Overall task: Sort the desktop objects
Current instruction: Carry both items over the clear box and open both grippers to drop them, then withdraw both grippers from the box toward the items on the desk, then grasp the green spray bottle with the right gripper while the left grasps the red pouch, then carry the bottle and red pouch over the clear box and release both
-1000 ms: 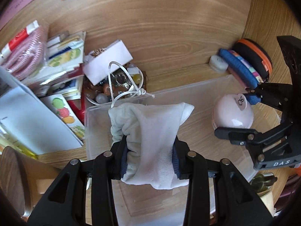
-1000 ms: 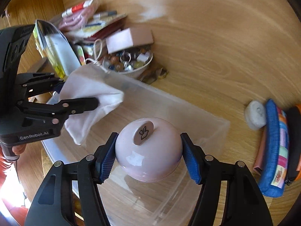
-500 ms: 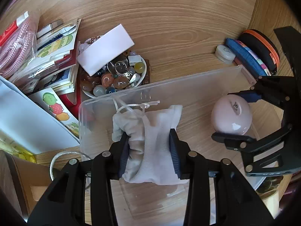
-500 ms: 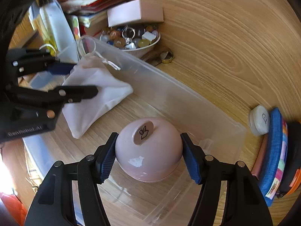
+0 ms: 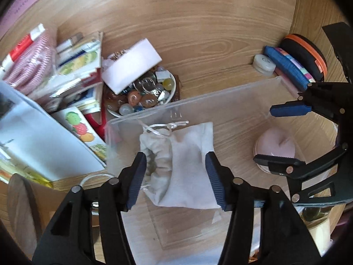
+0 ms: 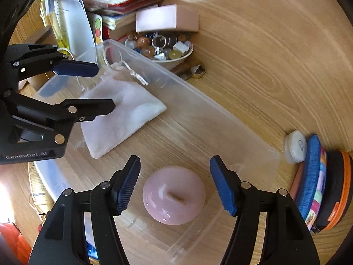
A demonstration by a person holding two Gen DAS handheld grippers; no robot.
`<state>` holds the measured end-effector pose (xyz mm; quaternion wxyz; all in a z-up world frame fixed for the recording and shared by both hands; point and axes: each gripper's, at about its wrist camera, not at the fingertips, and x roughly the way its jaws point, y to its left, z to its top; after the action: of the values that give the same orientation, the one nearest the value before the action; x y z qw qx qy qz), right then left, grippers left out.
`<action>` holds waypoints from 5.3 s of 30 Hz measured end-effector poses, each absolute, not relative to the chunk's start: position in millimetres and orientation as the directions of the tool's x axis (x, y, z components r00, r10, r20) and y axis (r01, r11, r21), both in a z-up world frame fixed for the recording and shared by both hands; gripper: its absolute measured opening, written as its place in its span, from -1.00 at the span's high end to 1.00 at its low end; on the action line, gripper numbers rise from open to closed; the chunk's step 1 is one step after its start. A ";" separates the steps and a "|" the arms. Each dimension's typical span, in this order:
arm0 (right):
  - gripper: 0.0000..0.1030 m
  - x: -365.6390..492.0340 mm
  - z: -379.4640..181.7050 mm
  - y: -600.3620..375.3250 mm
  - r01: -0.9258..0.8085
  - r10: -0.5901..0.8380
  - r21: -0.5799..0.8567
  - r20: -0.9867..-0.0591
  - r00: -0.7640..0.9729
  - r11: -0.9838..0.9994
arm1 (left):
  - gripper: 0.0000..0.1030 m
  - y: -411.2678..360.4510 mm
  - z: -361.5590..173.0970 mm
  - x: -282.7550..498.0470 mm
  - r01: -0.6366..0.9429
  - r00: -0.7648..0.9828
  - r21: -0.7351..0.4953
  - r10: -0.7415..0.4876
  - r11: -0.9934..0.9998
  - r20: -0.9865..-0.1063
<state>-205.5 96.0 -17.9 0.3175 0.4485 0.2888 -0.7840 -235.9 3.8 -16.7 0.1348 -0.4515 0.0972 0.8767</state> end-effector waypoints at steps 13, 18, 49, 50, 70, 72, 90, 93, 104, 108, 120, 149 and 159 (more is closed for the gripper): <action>-0.42 -170.6 41.4 118.7 0.716 -0.342 -0.173 -0.788 -0.512 -0.676 | -0.48 7.9 30.7 -191.9 -0.308 -0.673 0.128 0.121 -0.943 -0.730; -0.43 -160.5 63.3 129.8 0.705 -0.387 -0.157 -0.744 -0.545 -0.692 | -0.63 11.0 48.5 -172.7 -0.299 -0.710 0.130 0.130 -0.945 -0.692; -0.59 -69.0 48.2 245.1 0.608 -0.456 -0.059 -0.606 -0.652 -0.792 | -0.82 -7.9 27.2 -54.4 -0.260 -0.739 -0.012 0.207 -0.966 -0.641; -0.59 -68.7 43.2 247.8 0.607 -0.454 -0.051 -0.613 -0.646 -0.793 | -0.82 -5.2 20.5 -54.5 -0.261 -0.728 -0.018 0.209 -0.965 -0.653; -0.33 -81.2 -42.3 270.1 0.658 -0.453 0.037 -0.754 -0.475 -0.752 | -0.82 39.8 -51.1 -55.1 -0.335 -0.579 -0.064 0.259 -0.940 -0.773; -0.31 -85.1 -45.5 269.7 0.658 -0.451 0.041 -0.760 -0.468 -0.752 | -0.82 43.8 -53.6 -58.2 -0.336 -0.577 -0.055 0.252 -0.940 -0.777; -0.03 -129.6 -66.3 242.5 0.710 -0.456 0.056 -0.801 -0.388 -0.702 | -0.10 55.3 -60.7 -84.0 -0.361 -0.557 -0.080 0.283 -0.929 -0.781; 0.04 -129.7 -67.2 238.1 0.716 -0.456 0.040 -0.795 -0.399 -0.697 | 0.00 53.9 -62.5 -86.9 -0.357 -0.552 -0.092 0.290 -0.929 -0.782; 0.22 -128.4 -62.6 244.2 0.682 -0.442 0.020 -0.775 -0.452 -0.732 | 0.37 52.6 -64.9 -91.7 -0.335 -0.572 -0.091 0.279 -0.938 -0.771; 0.24 -125.4 -54.7 250.3 0.664 -0.437 0.015 -0.764 -0.475 -0.747 | 0.43 47.2 -60.8 -90.4 -0.322 -0.587 -0.100 0.282 -0.941 -0.759; 0.24 -101.8 -14.0 258.8 0.641 -0.438 -0.049 -0.690 -0.576 -0.766 | 0.44 23.9 -22.9 -73.2 -0.281 -0.676 -0.114 0.281 -0.953 -0.681; 0.24 -61.2 36.2 230.6 0.687 -0.543 0.016 -0.626 -0.559 -0.726 | 0.43 -38.5 30.6 -46.8 -0.265 -0.751 -0.106 0.274 -0.958 -0.601; 0.24 -78.6 30.3 218.8 0.696 -0.556 0.054 -0.647 -0.522 -0.716 | 0.43 -51.8 16.3 -82.8 -0.260 -0.680 -0.278 0.380 -0.924 -0.627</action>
<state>-78.6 218.8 30.3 0.3615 0.3290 0.1064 -0.8659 -82.8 -51.8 16.3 0.1755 -0.3597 -0.0834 0.9126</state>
